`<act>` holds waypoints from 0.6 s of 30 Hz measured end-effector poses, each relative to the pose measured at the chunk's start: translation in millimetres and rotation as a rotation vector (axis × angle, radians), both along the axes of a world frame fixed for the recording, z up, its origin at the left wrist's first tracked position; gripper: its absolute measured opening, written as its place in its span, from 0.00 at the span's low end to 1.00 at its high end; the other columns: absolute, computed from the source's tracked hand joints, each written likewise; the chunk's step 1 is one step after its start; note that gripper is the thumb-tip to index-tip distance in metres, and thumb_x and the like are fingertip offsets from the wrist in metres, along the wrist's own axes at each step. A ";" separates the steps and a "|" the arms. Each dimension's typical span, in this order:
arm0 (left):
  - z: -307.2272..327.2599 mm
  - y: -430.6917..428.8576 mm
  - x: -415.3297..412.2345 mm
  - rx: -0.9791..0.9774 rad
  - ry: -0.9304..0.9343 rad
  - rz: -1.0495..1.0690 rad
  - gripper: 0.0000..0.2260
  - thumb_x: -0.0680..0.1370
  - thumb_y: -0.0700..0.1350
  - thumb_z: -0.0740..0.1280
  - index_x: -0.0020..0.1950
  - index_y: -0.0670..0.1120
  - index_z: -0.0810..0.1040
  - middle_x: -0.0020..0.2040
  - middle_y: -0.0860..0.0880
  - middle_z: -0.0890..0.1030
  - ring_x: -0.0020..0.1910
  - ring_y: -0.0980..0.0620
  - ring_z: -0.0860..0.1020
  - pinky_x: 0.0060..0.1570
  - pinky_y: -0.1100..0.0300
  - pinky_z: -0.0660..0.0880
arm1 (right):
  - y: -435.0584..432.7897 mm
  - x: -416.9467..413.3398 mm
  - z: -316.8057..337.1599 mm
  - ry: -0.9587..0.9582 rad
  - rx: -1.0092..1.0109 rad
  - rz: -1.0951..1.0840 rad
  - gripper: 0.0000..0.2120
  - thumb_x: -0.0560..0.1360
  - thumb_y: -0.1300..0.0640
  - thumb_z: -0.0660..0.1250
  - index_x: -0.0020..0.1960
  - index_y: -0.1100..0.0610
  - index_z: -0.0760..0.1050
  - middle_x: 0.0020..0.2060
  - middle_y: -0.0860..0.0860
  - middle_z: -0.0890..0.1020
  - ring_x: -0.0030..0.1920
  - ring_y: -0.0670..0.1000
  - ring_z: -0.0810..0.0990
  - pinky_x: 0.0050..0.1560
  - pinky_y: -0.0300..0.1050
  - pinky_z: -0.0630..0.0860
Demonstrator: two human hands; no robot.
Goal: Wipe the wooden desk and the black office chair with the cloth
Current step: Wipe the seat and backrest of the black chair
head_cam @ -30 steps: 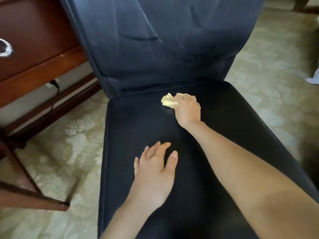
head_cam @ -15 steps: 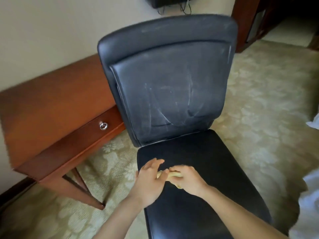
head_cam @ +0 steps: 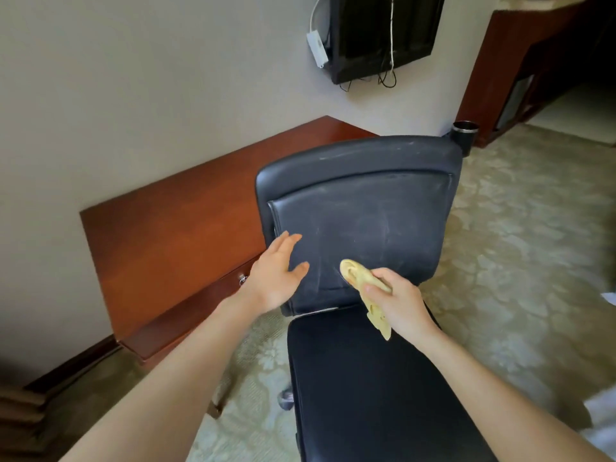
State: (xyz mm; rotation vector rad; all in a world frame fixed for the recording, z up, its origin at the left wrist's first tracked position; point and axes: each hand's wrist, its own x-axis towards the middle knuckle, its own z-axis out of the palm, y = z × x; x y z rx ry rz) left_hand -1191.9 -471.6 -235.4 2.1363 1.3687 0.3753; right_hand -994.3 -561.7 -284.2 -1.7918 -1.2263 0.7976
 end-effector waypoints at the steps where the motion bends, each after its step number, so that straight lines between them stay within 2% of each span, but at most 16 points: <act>1: 3.5 15.4 -2.5 0.020 0.020 -0.003 0.26 0.81 0.47 0.61 0.77 0.50 0.56 0.79 0.49 0.51 0.77 0.50 0.52 0.74 0.53 0.52 | 8.3 -3.9 0.6 0.044 0.011 -0.036 0.06 0.76 0.57 0.64 0.52 0.55 0.76 0.45 0.50 0.80 0.45 0.48 0.77 0.40 0.36 0.71; 5: 19.0 90.0 -6.9 0.133 0.130 -0.028 0.28 0.81 0.45 0.60 0.78 0.50 0.51 0.79 0.48 0.47 0.78 0.47 0.47 0.74 0.47 0.50 | 48.5 -20.6 1.5 0.148 0.057 -0.157 0.04 0.77 0.58 0.63 0.50 0.53 0.75 0.44 0.47 0.80 0.45 0.46 0.77 0.40 0.34 0.71; 10: 33.7 170.2 4.5 0.221 0.197 -0.057 0.29 0.81 0.41 0.58 0.79 0.50 0.49 0.79 0.48 0.42 0.77 0.44 0.42 0.74 0.43 0.44 | 113.1 -29.9 17.5 0.168 0.112 -0.231 0.06 0.74 0.58 0.67 0.46 0.47 0.77 0.40 0.44 0.81 0.41 0.44 0.79 0.36 0.27 0.72; 13: 30.2 203.7 18.2 0.239 0.250 -0.109 0.32 0.80 0.39 0.59 0.79 0.50 0.44 0.79 0.48 0.39 0.77 0.43 0.38 0.73 0.42 0.41 | 149.1 -27.8 23.8 0.251 0.148 -0.304 0.06 0.74 0.57 0.66 0.47 0.47 0.77 0.39 0.46 0.81 0.39 0.49 0.81 0.40 0.41 0.77; 14: 27.9 212.4 23.6 0.227 0.255 -0.113 0.34 0.79 0.39 0.59 0.79 0.49 0.43 0.78 0.47 0.38 0.76 0.43 0.37 0.73 0.43 0.41 | 159.7 -26.1 25.8 0.245 0.157 -0.309 0.05 0.74 0.57 0.65 0.47 0.47 0.76 0.38 0.45 0.81 0.39 0.47 0.81 0.39 0.40 0.76; 16: 24.0 215.6 28.6 0.185 0.244 -0.091 0.34 0.79 0.40 0.58 0.79 0.48 0.42 0.79 0.47 0.39 0.76 0.42 0.38 0.73 0.43 0.40 | 171.0 -25.2 28.8 0.193 0.173 -0.245 0.06 0.76 0.59 0.63 0.49 0.50 0.75 0.39 0.45 0.79 0.34 0.39 0.79 0.34 0.31 0.73; 18: 12.9 228.4 40.5 0.212 0.199 -0.059 0.33 0.79 0.43 0.59 0.79 0.47 0.44 0.79 0.47 0.46 0.77 0.42 0.43 0.74 0.43 0.42 | 191.1 -18.3 28.4 0.104 0.175 -0.206 0.06 0.77 0.61 0.62 0.53 0.53 0.74 0.43 0.48 0.79 0.33 0.36 0.77 0.32 0.26 0.70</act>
